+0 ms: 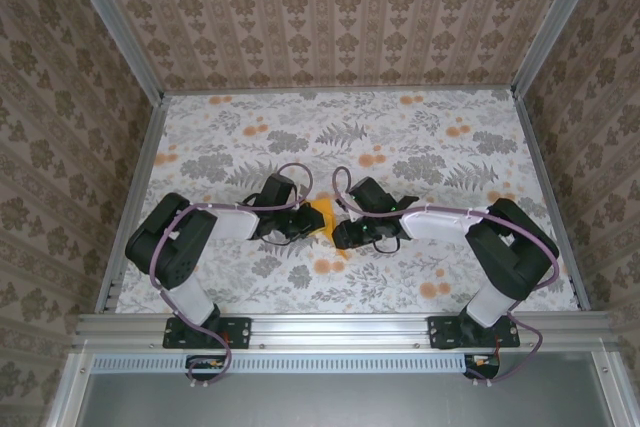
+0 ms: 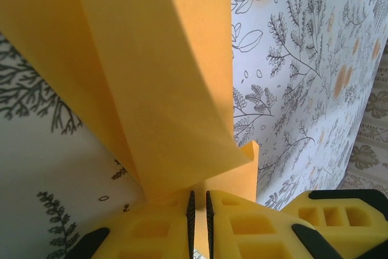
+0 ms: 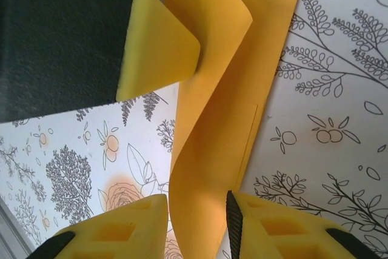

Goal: Fold a paper plane with a square sheet of paper (pick it up from the middle)
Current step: Fold the wing for the fifth time at the center of the table.

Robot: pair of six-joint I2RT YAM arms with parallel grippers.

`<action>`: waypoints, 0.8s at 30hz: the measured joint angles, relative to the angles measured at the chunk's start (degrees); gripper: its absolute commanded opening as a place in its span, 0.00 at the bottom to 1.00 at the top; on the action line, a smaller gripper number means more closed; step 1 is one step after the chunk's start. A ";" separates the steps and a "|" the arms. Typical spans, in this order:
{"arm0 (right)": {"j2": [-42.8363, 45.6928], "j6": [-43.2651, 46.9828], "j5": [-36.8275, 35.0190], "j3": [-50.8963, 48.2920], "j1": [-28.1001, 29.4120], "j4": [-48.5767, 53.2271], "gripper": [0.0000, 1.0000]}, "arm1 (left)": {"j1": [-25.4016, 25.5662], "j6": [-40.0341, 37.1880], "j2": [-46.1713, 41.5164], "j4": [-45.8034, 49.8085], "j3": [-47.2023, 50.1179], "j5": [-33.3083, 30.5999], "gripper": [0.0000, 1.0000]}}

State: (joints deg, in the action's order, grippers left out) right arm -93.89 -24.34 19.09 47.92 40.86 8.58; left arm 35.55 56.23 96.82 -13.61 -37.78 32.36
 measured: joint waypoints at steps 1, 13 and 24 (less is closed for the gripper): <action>-0.11 0.02 -0.42 0.33 0.22 0.07 0.32 | 0.00 0.00 0.00 0.09 -0.07 0.00 0.17; -4.44 0.37 -4.55 4.83 3.54 1.62 0.32 | 0.00 0.00 0.00 0.39 -0.15 0.00 0.17; -6.36 1.84 -10.29 5.73 5.68 3.08 0.23 | 0.00 0.00 0.00 0.42 -0.15 0.00 0.17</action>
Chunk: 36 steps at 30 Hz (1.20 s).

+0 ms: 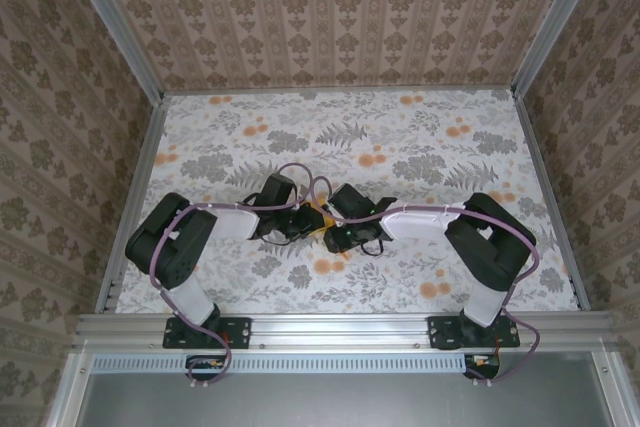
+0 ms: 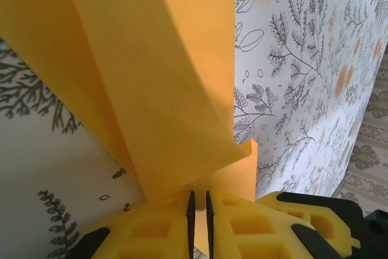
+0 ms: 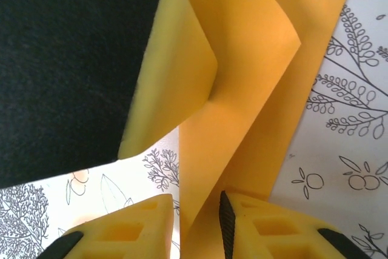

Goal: Fold a paper plane with a square sheet of paper (pick it up from the middle)
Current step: Fold the wing for the fifth time at the center of the table.

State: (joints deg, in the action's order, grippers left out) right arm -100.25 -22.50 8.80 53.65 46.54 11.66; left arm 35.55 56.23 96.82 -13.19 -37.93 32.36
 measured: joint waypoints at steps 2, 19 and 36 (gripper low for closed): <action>-0.02 0.22 -0.66 0.00 0.11 0.00 0.18 | 0.00 0.00 0.00 0.02 -0.02 0.00 0.17; 0.44 -6.54 15.21 -8.98 -7.19 -16.17 0.05 | -0.50 -2.40 -7.45 -0.50 0.37 0.02 0.24; -2.27 -18.56 27.71 -13.53 -14.10 -27.61 0.01 | 1.18 -2.49 -0.68 -7.39 1.49 1.92 0.20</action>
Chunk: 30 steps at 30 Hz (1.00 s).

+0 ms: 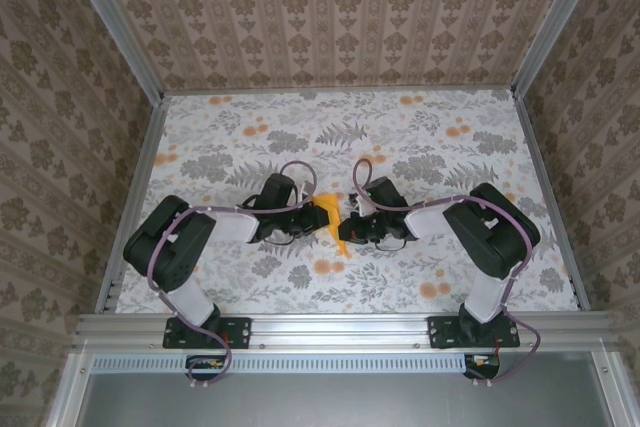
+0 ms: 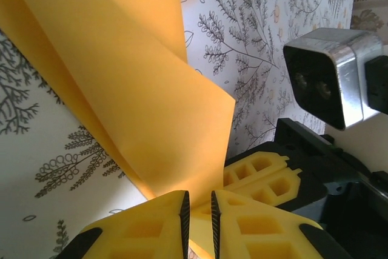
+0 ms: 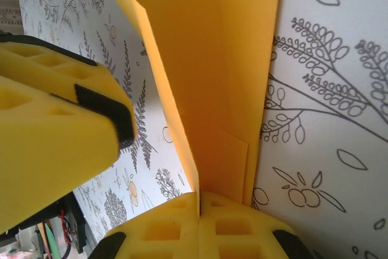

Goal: Fold a paper plane with a square sheet of paper (pick it up from the middle)
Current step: Fold the wing for the fifth time at the center of the table.

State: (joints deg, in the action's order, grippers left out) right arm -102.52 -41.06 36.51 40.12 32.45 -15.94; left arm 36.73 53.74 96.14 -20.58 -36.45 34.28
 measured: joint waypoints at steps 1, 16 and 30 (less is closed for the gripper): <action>-0.11 -0.13 0.20 0.00 -0.07 -0.04 0.01 | 0.00 0.00 0.39 -0.20 -0.09 0.13 0.20; -1.27 -0.79 2.60 1.27 -0.70 1.40 0.06 | 0.07 0.02 4.57 -1.18 -2.43 0.85 0.16; 0.48 0.76 2.99 2.16 -0.61 6.78 0.17 | 0.04 0.02 6.14 2.69 -4.37 0.22 0.14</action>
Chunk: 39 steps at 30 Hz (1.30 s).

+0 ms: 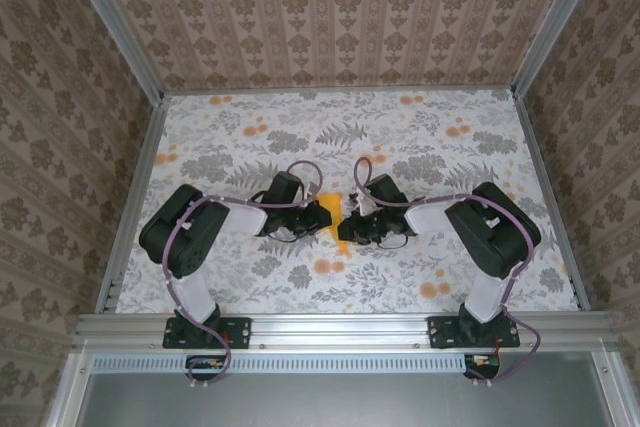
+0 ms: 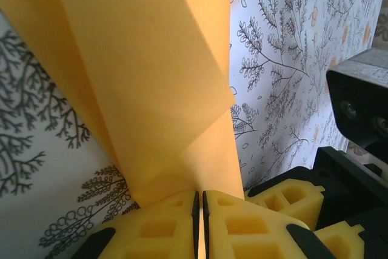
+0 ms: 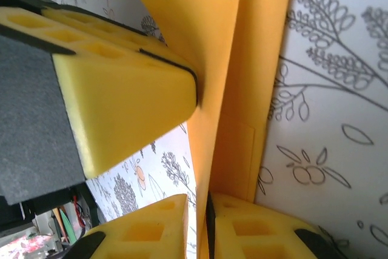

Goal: Fold a paper plane with a square sheet of paper (pick it up from the middle)
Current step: Fold the wing for the fifth time at the center of the table.

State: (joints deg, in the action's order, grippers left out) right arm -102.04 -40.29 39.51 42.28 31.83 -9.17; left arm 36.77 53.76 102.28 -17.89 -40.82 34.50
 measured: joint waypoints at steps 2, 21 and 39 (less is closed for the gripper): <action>0.52 0.04 0.02 -0.20 0.04 0.87 0.17 | 0.00 0.00 0.00 0.07 0.00 0.00 0.14; 4.15 0.94 -0.13 -2.34 1.70 2.86 0.08 | 0.00 0.00 -0.07 0.31 -0.02 0.02 0.14; 5.77 15.78 -8.04 6.43 2.62 23.15 0.19 | 0.00 0.22 -2.80 2.32 0.31 0.07 0.16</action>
State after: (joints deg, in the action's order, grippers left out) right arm -96.27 -24.51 31.46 48.71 34.46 13.98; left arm 36.77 53.98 99.48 -15.57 -40.51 34.57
